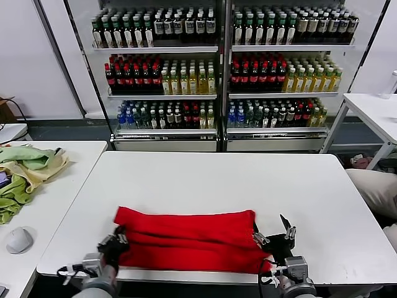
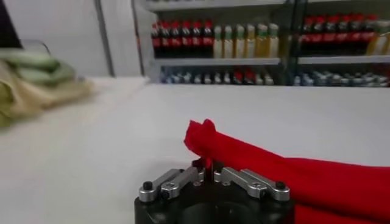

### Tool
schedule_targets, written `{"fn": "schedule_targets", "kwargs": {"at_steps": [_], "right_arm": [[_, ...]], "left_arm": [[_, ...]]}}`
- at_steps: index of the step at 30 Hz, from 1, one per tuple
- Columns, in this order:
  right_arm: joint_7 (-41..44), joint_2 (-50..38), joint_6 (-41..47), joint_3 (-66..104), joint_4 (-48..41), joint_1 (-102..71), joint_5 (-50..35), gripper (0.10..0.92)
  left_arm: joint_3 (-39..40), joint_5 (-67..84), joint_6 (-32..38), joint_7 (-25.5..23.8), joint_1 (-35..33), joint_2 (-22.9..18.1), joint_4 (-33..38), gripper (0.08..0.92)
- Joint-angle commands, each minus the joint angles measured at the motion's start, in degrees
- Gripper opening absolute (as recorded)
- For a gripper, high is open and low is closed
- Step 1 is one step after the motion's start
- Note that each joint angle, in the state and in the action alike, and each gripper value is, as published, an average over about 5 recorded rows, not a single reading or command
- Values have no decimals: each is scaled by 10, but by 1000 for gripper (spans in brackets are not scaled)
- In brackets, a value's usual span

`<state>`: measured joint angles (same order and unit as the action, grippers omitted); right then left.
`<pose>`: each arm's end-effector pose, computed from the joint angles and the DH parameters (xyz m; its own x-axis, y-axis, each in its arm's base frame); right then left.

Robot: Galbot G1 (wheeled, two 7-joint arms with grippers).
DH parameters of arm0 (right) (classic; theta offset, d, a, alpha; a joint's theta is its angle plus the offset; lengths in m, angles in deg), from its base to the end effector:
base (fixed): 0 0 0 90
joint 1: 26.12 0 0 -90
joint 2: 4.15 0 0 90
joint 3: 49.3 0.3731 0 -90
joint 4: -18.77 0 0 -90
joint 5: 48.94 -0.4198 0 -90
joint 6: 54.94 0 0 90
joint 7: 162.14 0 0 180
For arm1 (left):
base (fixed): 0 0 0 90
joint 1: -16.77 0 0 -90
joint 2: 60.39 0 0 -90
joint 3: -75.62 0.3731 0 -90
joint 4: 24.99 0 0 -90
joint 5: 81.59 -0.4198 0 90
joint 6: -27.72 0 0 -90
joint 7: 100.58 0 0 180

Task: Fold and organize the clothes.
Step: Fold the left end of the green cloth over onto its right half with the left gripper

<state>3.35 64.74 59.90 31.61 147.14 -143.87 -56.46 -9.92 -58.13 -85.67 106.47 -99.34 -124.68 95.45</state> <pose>0.2300 0.0080 -0.2608 -0.9610 -0.0349 0.2743 -0.0891 0.9782 -0.1877 0.2550 0.0442 -0.2996 -0.9092 -0.1903 0.3702 -0.1497 0.9794 0.1358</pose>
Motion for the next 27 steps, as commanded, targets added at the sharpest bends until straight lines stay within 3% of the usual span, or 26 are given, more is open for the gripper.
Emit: {"fn": "schedule_targets", "kwargs": {"at_steps": [1,6,9,13,18,27], "right_arm": [[0,-1,0,1,4,5,-1,823],[1,2,0,-4,-3,15,-1,823],[1,3,0,-6,-7,19,0,823],[1,4,0,-3,-5,14,0,823],[2,4,-1,4,-1,6,1,823],[1,11,-1,-2,-4,8,4,823]], "left_arm": [[-224,-187,-86,25,4,64,-15,119],[-215,-110,-97,-3,-6,66,42,119],[-153,39,-97,-40,-12,42,108,119],[-40,140,-99,-49,6,15,154,119],[48,141,-100,-49,28,-9,159,119],[109,110,-99,-35,68,-31,108,119]]}}
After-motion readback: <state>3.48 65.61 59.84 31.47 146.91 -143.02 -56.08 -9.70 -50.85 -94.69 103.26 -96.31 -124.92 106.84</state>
